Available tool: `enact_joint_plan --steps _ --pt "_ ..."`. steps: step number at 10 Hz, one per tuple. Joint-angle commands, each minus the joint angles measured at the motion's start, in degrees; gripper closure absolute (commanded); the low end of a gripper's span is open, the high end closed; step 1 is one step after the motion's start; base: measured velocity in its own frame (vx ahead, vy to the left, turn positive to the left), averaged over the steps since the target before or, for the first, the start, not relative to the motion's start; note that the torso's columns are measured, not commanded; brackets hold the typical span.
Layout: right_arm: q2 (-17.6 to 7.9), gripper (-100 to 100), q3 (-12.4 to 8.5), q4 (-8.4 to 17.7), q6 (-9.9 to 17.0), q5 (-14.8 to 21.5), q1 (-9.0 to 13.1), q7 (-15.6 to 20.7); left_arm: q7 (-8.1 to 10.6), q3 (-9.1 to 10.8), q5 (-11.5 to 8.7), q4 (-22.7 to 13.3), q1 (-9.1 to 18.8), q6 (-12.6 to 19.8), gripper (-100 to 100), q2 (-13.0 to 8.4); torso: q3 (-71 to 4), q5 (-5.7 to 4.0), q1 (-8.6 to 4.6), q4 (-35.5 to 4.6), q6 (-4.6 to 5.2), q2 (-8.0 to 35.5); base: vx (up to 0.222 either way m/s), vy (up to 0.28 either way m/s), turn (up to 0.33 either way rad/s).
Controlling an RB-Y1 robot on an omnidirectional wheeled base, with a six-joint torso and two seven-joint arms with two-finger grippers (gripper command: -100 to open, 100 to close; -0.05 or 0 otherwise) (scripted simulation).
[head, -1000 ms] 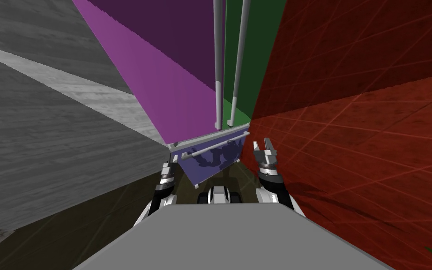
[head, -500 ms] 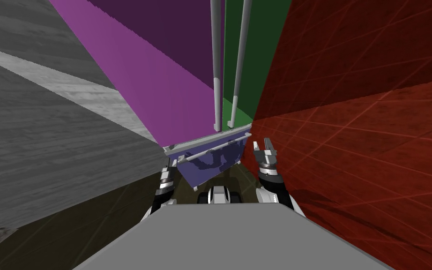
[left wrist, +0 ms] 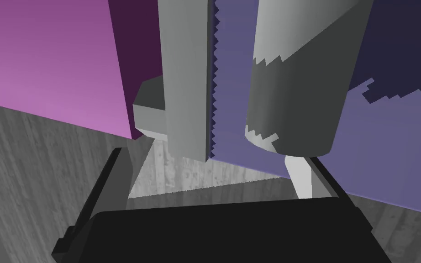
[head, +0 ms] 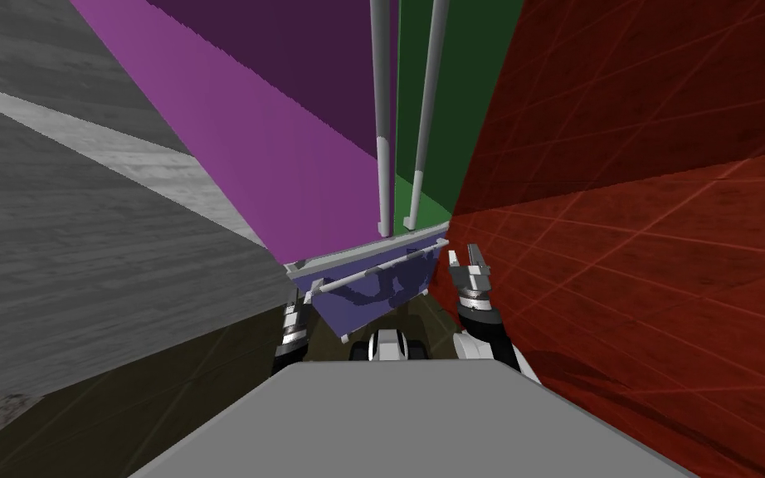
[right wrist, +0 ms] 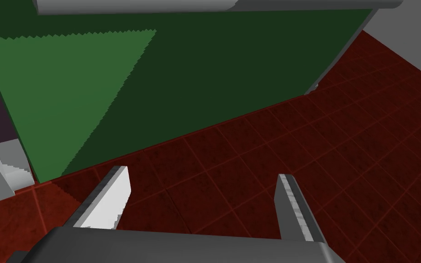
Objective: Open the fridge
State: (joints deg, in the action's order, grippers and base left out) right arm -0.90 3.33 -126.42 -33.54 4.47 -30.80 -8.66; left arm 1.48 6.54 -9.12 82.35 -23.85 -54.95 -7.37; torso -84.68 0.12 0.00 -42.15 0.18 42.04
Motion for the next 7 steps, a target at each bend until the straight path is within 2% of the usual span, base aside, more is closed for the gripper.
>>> enact_joint_plan --steps 1,3,4,6,7 --pt "0.00 0 0.00 0.00 0.00 0.00 0.00 0.00 0.92 0.42 -0.80 -3.92 0.20 -1.54 -100 1.27 0.03 -0.05 -0.02 -0.05 -0.06 0.08 0.056 -0.031 0.025" --pt "0.00 0 0.00 0.00 0.00 0.00 0.00 0.00 1.33 0.70 -1.26 -6.14 0.33 -2.52 -100 2.70 0.12 -0.11 -0.05 -0.13 -0.15 0.24 0.062 -0.040 0.027" --pt "0.00 0 0.00 0.00 0.00 0.00 0.00 0.00 1.63 0.91 -1.60 -7.77 0.41 -3.26 -100 4.39 0.13 -0.12 -0.01 -0.14 -0.18 0.26 0.063 -0.031 0.034" --pt "0.00 0 0.00 0.00 0.00 0.00 0.01 0.00 1.83 1.06 -1.84 -8.86 0.47 -3.79 -100 6.36 0.14 -0.11 0.02 -0.15 -0.18 0.29 0.043 -0.025 0.019" --pt "0.00 0 0.00 0.00 0.00 0.00 0.01 0.00 1.87 1.08 -1.81 -8.63 0.54 -3.64 -100 5.52 0.15 -0.11 0.03 -0.15 -0.18 0.30 0.016 -0.010 0.002"
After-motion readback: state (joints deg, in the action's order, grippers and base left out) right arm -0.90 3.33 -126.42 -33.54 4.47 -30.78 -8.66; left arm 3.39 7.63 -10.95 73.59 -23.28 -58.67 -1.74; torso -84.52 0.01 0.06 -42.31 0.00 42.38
